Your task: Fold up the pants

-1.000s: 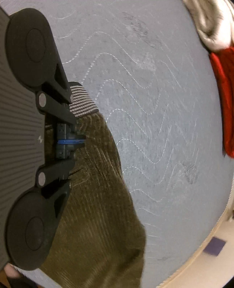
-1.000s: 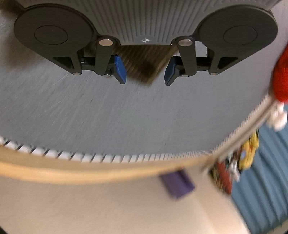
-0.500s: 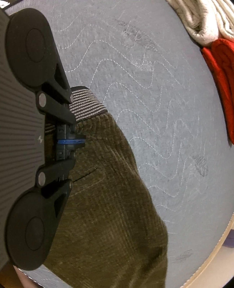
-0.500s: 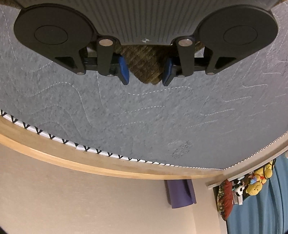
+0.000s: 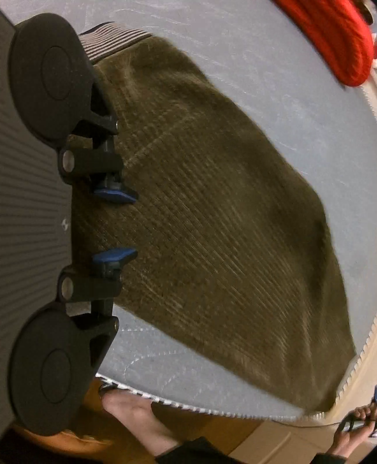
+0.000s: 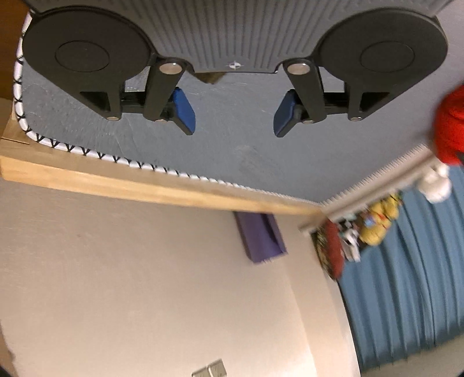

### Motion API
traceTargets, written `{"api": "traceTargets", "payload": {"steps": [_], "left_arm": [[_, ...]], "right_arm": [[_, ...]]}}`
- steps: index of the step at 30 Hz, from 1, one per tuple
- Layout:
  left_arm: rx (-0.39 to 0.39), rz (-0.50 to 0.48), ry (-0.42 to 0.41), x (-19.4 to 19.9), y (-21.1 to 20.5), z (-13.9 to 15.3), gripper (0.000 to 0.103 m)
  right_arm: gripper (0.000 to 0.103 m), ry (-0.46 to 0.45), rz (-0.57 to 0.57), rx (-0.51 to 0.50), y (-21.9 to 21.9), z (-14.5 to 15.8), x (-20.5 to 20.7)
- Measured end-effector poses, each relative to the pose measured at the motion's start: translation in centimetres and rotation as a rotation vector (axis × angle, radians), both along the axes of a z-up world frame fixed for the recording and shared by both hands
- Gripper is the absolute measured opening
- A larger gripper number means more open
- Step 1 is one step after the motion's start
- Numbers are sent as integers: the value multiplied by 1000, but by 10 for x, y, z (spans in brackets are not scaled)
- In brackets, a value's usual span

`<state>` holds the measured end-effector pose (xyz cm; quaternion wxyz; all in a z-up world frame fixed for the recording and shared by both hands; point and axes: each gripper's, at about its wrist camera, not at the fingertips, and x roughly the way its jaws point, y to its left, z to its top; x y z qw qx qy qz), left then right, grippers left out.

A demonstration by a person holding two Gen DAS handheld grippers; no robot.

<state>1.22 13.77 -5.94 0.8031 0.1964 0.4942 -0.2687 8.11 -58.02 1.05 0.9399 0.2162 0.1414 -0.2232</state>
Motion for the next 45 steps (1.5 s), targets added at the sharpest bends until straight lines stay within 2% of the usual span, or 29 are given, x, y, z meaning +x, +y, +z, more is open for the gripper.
{"api": "traceTargets", "payload": {"steps": [2, 4, 5, 6, 9, 12, 14, 16, 17, 19, 20, 26, 36, 37, 39, 41, 43, 45], "left_arm": [[-1, 64, 3, 4, 1, 9, 40], [58, 72, -95, -2, -14, 20, 40], [48, 55, -141, -5, -24, 27, 41], [-7, 40, -161, -5, -34, 35, 42], [-180, 5, -152, -4, -66, 50, 42], [-229, -40, -128, -3, -104, 44, 42], [-196, -63, -73, 0, -126, 24, 42], [-47, -45, 9, 6, -138, -10, 44], [-33, -31, 10, 7, -139, -17, 44], [-47, 5, 12, 13, -139, -7, 44], [-62, 24, -13, 13, -140, 0, 44], [-145, 83, -123, 11, -138, 42, 45], [-163, 124, -142, 7, -126, 44, 47], [-162, 127, -144, 8, -126, 45, 47], [-168, 134, -148, 9, -125, 47, 47], [-178, 136, -154, 9, -124, 49, 48], [-181, 138, -162, 10, -126, 51, 48], [-183, 142, -168, 11, -125, 53, 48]], "right_arm": [[70, -22, 11, 26, -4, 12, -21], [72, -35, 18, 50, -7, 16, -44], [72, -31, 17, 68, -10, 16, -53], [72, -20, 15, 86, -11, 15, -61], [71, 27, -14, 154, -22, 0, -83], [71, 74, -60, 246, -31, -21, -107], [71, 125, -64, 297, -33, -39, -117], [71, 165, -79, 345, -35, -55, -123], [71, 180, -76, 362, -34, -63, -123], [71, 232, -72, 370, -33, -79, -120], [71, 245, -70, 369, -32, -84, -118], [71, 271, -69, 384, -46, -109, -107], [67, 324, -41, 345, -43, -122, -87], [65, 320, -40, 346, -42, -122, -86], [48, 300, -45, 375, -46, -124, -86], [27, 272, -52, 426, -52, -127, -89], [16, 246, -40, 442, -54, -125, -91], [13, 194, -34, 445, -53, -116, -94]]}}
